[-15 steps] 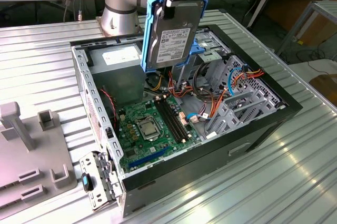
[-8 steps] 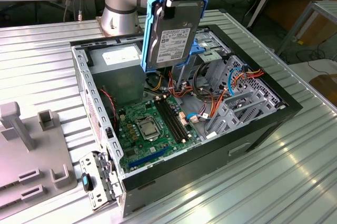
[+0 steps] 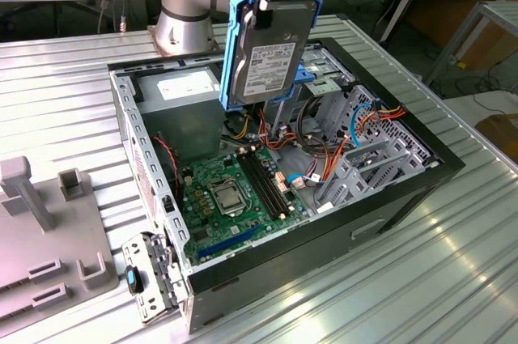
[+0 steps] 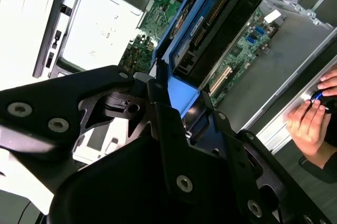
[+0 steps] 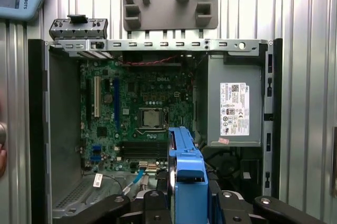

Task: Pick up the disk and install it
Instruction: 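Insert the disk into the insertion slot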

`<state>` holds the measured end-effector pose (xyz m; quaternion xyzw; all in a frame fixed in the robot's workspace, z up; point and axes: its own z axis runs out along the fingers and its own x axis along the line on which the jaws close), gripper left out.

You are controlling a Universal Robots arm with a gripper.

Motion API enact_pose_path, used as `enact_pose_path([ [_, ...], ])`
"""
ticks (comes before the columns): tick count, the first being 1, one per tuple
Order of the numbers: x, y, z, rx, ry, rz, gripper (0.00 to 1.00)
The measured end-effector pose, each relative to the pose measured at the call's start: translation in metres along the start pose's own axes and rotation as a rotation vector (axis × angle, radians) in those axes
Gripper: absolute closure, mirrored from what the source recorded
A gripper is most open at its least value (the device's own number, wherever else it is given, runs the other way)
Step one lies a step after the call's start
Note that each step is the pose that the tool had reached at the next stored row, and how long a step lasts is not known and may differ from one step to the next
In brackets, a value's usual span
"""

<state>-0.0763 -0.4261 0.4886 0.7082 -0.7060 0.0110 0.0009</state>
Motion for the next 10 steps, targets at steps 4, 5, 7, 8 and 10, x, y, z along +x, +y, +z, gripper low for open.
enact_pose_path([
  [4, 0.0005, -0.0064, 0.0001, 0.0000, 0.0000, 0.000, 0.63],
  [5, 0.0013, -0.0070, 0.0001, 0.0000, 0.0000, 0.000, 0.63],
  [7, 0.0025, -0.0078, -0.0001, 0.0000, 0.0001, 0.001, 0.63],
  [8, 0.0026, -0.0080, -0.0005, -0.0001, 0.0002, 0.001, 0.63],
  [10, 0.0032, -0.0081, -0.0019, 0.0000, -0.0001, 0.001, 0.63],
])
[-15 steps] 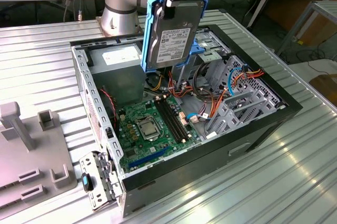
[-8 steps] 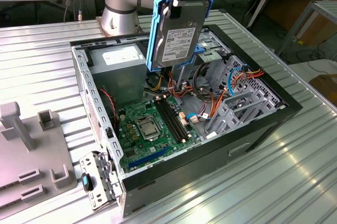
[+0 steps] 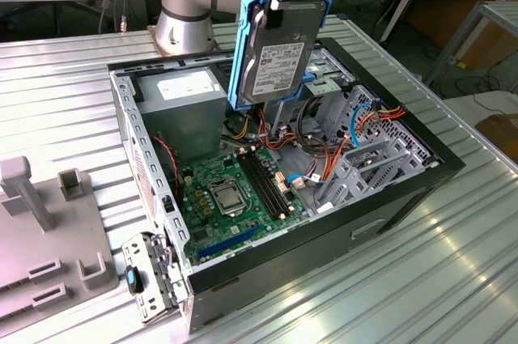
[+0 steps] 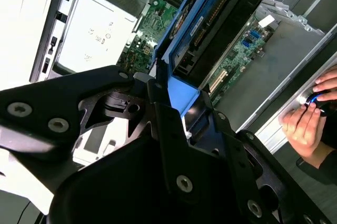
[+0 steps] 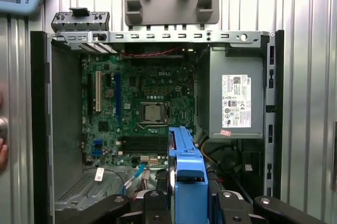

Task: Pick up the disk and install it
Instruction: 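Insert the disk into the insertion slot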

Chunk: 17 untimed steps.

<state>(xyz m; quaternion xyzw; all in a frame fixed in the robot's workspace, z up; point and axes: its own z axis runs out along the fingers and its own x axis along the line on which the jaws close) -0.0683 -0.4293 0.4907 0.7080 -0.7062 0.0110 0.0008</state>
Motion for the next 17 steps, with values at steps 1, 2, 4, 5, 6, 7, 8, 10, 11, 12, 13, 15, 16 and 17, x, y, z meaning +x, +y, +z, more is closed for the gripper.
enact_pose_path([
  [1, 0.0002, 0.0000, -0.0006, 0.0000, 0.0001, 0.000, 0.63],
  [2, 0.0005, 0.0000, -0.0017, 0.0000, 0.0001, 0.000, 0.63],
  [4, 0.0009, -0.0001, -0.0045, 0.0000, 0.0001, 0.000, 0.63],
  [5, 0.0010, -0.0001, -0.0060, 0.0001, 0.0002, 0.000, 0.63],
  [6, 0.0011, -0.0001, -0.0072, 0.0002, 0.0002, 0.000, 0.63],
  [7, 0.0012, -0.0001, -0.0079, 0.0002, 0.0002, 0.000, 0.63],
  [8, 0.0015, -0.0002, -0.0080, 0.0003, 0.0001, 0.000, 0.63],
  [10, 0.0035, -0.0004, -0.0081, 0.0002, 0.0010, 0.001, 0.63],
  [11, 0.0049, -0.0005, -0.0081, 0.0002, 0.0017, 0.001, 0.63],
  [12, 0.0074, -0.0006, -0.0080, 0.0002, 0.0024, 0.001, 0.63],
  [13, 0.0092, -0.0007, -0.0080, 0.0002, 0.0026, 0.002, 0.63],
  [15, 0.0135, -0.0007, -0.0079, 0.0003, 0.0026, 0.003, 0.63],
  [16, 0.0154, -0.0007, -0.0078, 0.0003, 0.0026, 0.003, 0.63],
  [17, 0.0176, -0.0007, -0.0079, 0.0002, 0.0027, 0.003, 0.63],
])
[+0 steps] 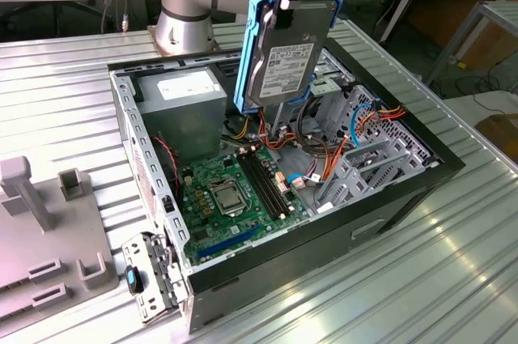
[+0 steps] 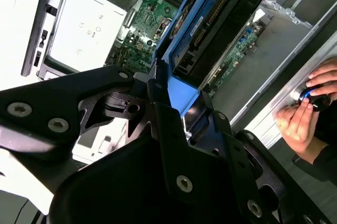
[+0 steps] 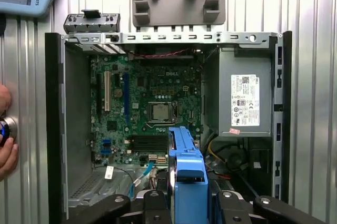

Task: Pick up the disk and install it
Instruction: 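Insert the disk into the insertion slot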

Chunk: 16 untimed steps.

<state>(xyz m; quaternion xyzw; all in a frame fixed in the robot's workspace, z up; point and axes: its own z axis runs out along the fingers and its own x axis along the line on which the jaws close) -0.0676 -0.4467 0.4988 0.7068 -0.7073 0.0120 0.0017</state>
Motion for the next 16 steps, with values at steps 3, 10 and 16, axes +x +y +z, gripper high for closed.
enact_pose_path([
  [3, 0.0056, 0.0000, 0.0002, 0.0000, -0.0002, 0.001, 0.63],
  [10, 0.0127, -0.0110, 0.0004, 0.0000, 0.0002, 0.002, 0.63],
  [16, 0.0195, -0.0168, 0.0007, 0.0000, 0.0002, 0.003, 0.63],
])
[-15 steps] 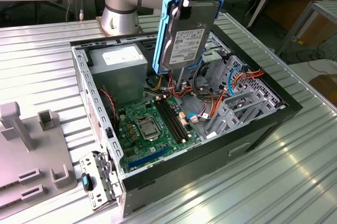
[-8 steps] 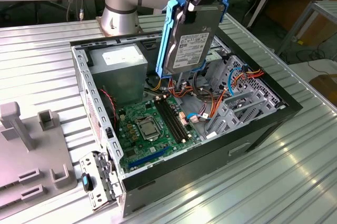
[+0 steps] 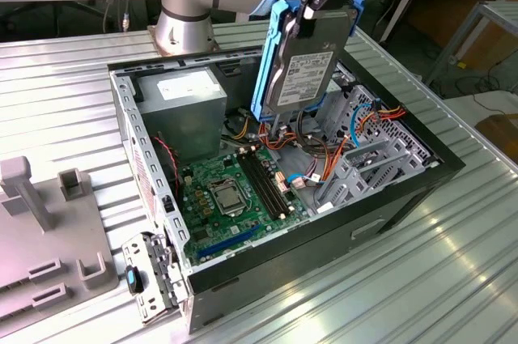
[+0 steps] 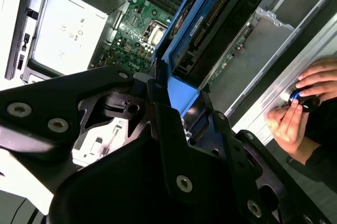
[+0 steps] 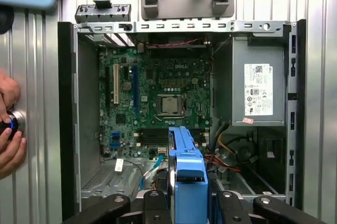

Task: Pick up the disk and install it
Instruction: 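Insert the disk into the insertion slot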

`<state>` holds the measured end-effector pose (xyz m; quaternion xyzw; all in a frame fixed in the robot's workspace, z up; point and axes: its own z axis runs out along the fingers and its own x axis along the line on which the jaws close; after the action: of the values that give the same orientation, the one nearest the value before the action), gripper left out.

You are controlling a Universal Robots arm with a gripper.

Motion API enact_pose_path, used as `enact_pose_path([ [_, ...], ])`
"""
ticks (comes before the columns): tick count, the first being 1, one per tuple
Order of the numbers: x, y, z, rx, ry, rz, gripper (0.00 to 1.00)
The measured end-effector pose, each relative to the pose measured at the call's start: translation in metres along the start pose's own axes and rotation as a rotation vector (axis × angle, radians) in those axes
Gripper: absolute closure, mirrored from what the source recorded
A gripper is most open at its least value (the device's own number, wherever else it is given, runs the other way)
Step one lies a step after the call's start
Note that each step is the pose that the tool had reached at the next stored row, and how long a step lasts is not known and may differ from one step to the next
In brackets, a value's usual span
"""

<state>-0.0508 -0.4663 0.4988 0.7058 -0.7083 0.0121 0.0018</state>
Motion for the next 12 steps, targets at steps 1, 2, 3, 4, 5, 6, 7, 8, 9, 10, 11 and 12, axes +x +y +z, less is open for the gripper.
enact_pose_path([
  [1, 0.0014, -0.0004, 0.0001, 0.0000, -0.0001, 0.000, 0.63],
  [2, 0.0040, -0.0011, 0.0001, 0.0000, 0.0000, 0.000, 0.63],
  [3, 0.0065, -0.0017, 0.0002, 0.0000, 0.0000, 0.001, 0.63],
  [4, 0.0078, -0.0021, 0.0002, 0.0000, 0.0001, 0.001, 0.63],
  [5, 0.0092, -0.0025, 0.0002, 0.0000, 0.0001, 0.001, 0.63],
  [6, 0.0104, -0.0029, 0.0002, -0.0001, 0.0001, 0.001, 0.63],
  [7, 0.0121, -0.0040, 0.0003, -0.0001, 0.0000, 0.001, 0.63],
  [8, 0.0131, -0.0063, 0.0003, 0.0000, 0.0001, 0.001, 0.63],
  [9, 0.0135, -0.0094, 0.0004, 0.0000, 0.0001, 0.002, 0.63],
  [10, 0.0137, -0.0116, 0.0004, 0.0000, 0.0001, 0.001, 0.63],
  [11, 0.0141, -0.0137, 0.0004, -0.0001, 0.0001, 0.001, 0.63],
  [12, 0.0148, -0.0167, 0.0005, 0.0000, 0.0001, 0.001, 0.63],
])
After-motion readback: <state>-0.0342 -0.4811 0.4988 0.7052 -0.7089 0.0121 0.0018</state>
